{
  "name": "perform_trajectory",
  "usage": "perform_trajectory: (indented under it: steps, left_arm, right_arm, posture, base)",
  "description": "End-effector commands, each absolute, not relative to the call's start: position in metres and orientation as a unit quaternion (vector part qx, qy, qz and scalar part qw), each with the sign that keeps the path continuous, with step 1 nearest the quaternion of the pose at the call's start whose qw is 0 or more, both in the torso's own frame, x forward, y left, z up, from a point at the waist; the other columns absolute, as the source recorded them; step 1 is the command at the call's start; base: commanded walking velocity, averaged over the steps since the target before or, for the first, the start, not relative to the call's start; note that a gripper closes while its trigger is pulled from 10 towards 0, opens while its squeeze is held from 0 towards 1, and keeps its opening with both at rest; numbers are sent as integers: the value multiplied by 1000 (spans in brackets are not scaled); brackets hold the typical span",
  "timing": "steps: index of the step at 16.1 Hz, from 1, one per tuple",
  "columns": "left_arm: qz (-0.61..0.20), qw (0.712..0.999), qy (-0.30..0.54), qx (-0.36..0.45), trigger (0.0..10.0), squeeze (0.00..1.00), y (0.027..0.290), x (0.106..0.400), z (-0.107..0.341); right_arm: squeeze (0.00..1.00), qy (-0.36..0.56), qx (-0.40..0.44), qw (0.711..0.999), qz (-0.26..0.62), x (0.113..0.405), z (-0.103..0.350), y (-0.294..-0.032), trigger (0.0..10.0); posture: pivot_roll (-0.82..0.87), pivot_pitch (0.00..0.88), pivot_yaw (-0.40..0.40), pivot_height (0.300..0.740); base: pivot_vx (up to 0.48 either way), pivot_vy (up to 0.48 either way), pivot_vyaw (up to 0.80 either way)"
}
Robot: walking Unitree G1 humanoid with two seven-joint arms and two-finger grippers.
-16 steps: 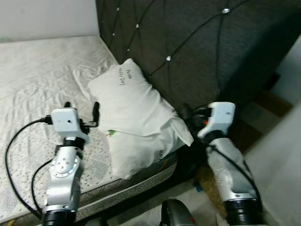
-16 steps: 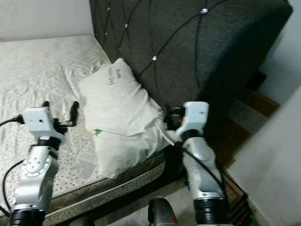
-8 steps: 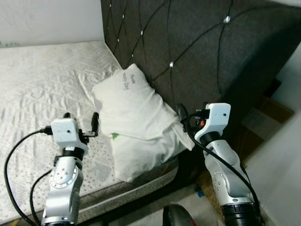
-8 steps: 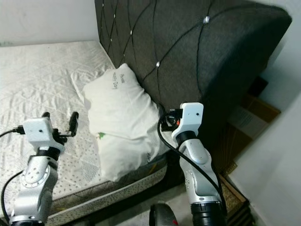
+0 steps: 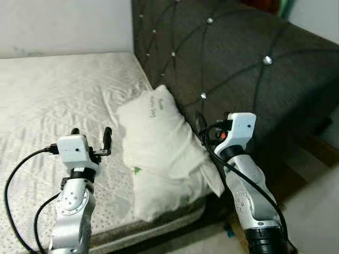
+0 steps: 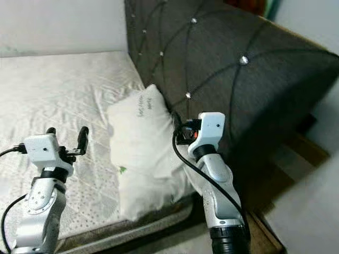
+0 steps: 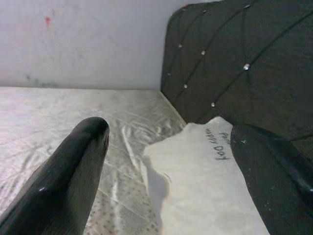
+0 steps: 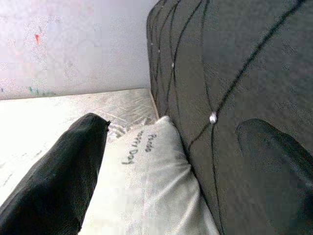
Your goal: Clean up the room
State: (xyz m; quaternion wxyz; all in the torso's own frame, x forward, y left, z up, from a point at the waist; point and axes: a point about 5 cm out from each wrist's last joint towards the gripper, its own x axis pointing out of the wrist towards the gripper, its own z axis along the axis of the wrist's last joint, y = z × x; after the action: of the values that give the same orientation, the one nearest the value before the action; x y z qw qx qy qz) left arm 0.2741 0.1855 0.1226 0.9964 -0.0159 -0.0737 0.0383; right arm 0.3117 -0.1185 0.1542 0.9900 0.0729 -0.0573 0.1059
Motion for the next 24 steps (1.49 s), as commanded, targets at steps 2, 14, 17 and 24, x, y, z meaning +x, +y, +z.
perform_trajectory:
  steps: [2, 14, 17, 24]
  left_arm:
    - [32, 997, -62, -15, 10000, 0, 176, 280, 118]
    - [34, 999, -32, -9, 10000, 0, 173, 274, 99]
    - [21, 1000, -18, -15, 10000, 0, 172, 274, 92]
    - [-87, 995, 42, 9, 10000, 0, 162, 255, 79]
  right_arm:
    - [0, -51, 66, 991, 106, 314, 150, -122, 10000]
    - [0, 21, 58, 995, 80, 313, 110, -135, 10000]
    - [0, 59, 11, 997, 48, 313, 96, -142, 10000]
    - [0, 42, -3, 992, 120, 316, 98, -134, 10000]
  posture:
    - [-35, 0, -41, 740]
    - [-12, 0, -70, 740]
    - [-41, 0, -39, 740]
    - [9, 0, -112, 740]
  base:
    - [0, 0, 0]
    - [0, 0, 0]
    - [0, 0, 0]
    - [0, 0, 0]
